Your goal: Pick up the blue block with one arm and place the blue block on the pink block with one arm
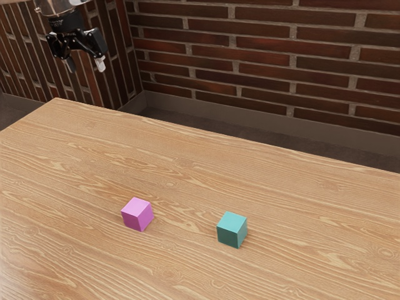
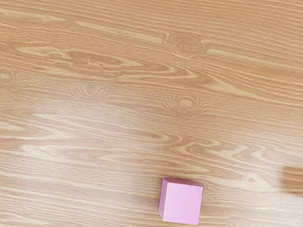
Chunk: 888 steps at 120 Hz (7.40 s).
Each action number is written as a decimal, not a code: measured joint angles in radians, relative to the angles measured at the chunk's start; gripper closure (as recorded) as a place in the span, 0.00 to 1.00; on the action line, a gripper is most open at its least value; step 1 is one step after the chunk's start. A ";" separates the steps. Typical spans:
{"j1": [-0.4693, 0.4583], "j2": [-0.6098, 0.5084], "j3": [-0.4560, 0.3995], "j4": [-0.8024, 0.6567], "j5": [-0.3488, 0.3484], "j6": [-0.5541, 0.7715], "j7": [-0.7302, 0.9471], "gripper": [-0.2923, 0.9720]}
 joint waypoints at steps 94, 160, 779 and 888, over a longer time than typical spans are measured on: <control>-0.714 0.251 0.063 -0.086 0.210 0.270 -0.390 0.23; -0.755 0.319 0.167 -0.417 0.006 0.684 -0.583 0.23; -0.359 -0.109 0.114 -0.971 0.186 0.765 -0.125 0.48; -0.371 -0.058 0.172 -0.927 0.180 0.765 -0.093 0.48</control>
